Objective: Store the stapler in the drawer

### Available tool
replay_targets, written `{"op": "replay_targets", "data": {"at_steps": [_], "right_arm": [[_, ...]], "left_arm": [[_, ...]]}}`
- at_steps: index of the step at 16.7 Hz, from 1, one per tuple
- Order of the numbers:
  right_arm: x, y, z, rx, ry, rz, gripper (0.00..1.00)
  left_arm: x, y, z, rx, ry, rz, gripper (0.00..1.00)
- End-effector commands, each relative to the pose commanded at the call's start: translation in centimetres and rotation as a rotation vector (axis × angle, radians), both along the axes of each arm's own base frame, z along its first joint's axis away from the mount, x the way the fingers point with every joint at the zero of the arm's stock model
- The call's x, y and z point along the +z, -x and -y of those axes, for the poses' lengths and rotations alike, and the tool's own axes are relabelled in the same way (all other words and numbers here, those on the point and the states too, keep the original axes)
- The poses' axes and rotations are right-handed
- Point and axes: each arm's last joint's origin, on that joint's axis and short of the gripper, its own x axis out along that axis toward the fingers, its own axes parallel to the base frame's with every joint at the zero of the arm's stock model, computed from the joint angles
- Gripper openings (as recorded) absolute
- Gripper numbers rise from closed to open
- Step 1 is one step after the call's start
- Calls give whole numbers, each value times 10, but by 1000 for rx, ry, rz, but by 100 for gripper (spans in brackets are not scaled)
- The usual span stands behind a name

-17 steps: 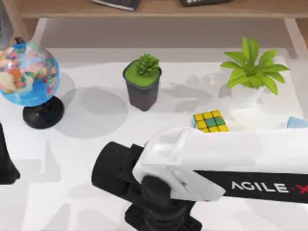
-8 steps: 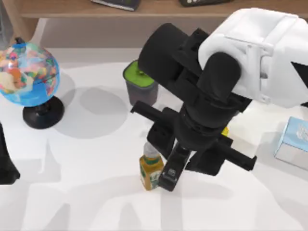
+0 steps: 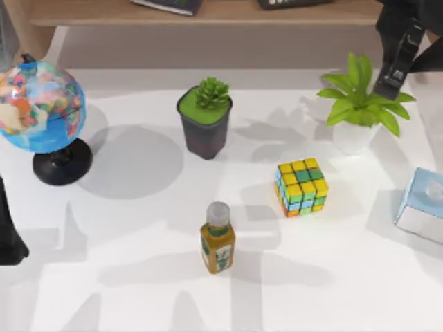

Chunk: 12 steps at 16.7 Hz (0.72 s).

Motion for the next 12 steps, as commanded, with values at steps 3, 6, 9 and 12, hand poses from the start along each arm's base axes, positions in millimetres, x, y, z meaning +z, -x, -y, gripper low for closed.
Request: {"op": "replay_targets", "data": {"at_steps": [3, 6, 9, 12], "right_arm": [[2, -39, 84, 12, 92, 38, 0], [-14, -67, 166, 54, 180, 24, 0], [-50, -88, 233, 141, 232, -30, 0], [-99, -102, 276, 252, 238, -106, 0]], "left_arm": [[0, 0, 0, 0, 0, 0, 100], [0, 0, 0, 0, 0, 0, 100], [0, 0, 0, 0, 0, 0, 100], [0, 0, 0, 0, 0, 0, 100]]}}
